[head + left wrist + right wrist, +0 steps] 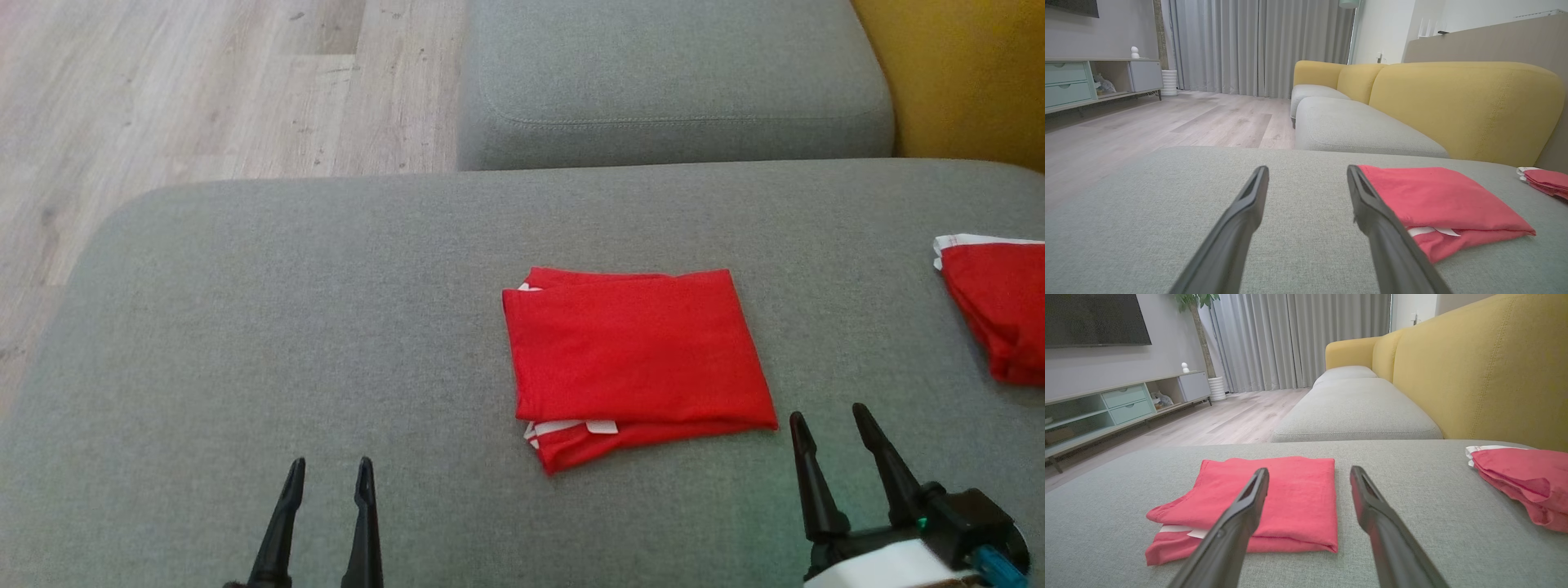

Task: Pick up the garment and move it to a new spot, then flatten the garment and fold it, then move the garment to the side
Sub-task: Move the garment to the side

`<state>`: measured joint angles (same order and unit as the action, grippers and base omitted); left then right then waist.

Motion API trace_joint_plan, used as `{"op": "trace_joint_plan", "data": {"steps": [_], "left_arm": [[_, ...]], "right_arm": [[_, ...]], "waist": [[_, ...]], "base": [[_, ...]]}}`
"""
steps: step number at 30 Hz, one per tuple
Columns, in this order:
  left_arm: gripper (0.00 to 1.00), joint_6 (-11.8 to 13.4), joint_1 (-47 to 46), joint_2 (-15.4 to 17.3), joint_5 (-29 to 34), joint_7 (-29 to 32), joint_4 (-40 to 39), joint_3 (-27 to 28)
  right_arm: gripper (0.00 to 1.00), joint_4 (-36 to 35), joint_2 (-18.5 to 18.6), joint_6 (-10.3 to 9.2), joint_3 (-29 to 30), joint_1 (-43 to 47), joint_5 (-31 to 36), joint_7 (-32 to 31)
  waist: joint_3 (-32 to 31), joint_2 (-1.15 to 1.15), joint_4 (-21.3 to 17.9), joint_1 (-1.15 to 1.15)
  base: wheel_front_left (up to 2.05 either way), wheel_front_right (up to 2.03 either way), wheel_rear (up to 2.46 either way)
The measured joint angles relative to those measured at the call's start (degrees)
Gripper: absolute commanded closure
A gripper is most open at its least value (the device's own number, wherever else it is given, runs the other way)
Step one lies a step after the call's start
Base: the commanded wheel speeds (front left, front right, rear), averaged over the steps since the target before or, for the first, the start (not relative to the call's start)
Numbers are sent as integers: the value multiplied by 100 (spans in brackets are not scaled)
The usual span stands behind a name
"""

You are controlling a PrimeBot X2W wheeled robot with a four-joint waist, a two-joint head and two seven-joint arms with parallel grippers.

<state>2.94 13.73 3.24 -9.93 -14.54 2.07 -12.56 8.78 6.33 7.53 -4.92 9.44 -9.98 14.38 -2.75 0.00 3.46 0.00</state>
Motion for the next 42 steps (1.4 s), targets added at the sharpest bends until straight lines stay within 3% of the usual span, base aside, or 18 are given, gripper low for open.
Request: {"op": "trace_joint_plan", "data": {"steps": [14, 18, 21, 29, 35, 36, 37, 38, 42], "left_arm": [[0, -45, -1, 0, 0, 0, -5, -4], [0, -44, -12, 0, 0, 0, -7, -34], [0, -43, -58, 0, 0, 0, -9, -85], [0, -34, -536, -2, -3, 0, -3, -293], [0, 16, -775, -3, -15, 0, 49, -435], [0, 18, -792, -3, -15, 0, 66, -453], [0, 36, -800, -3, -16, 0, 70, -461], [0, 60, -808, -3, -18, 0, 71, -464], [0, 119, -882, -3, -79, 0, 51, -458]], "right_arm": [[0, 132, -75, 0, 88, -13, -18, 0], [0, 544, -66, 0, 33, -262, -149, 0], [0, 1228, 3, 0, -87, -812, -346, -14], [0, 2447, 527, 0, -535, -2885, -1641, -1548], [0, 3078, 878, 0, -1123, -3375, -2518, -2508], [8, 3090, 897, 0, -1216, -3379, -2659, -2558], [61, 3072, 926, 0, -1295, -3415, -2830, -2610], [100, 3051, 957, 0, -1363, -3470, -3027, -2658], [100, 2894, 1109, 0, -1716, -3522, -3331, -2453]], "waist": [[104, 0, -14, 0], [248, 0, -18, 0], [408, 0, -18, 0], [998, 0, 27, 2], [1319, 0, 163, 1], [1352, 0, 188, 1], [1384, 0, 210, 0], [1416, 0, 226, 0], [1543, 0, 187, 1]], "base": [[0, 0, 0], [0, 0, 0], [0, 0, 0], [0, 0, 0], [0, 0, 0], [0, 0, 0], [0, 0, 0], [0, 0, 0], [0, 0, 0]]}}
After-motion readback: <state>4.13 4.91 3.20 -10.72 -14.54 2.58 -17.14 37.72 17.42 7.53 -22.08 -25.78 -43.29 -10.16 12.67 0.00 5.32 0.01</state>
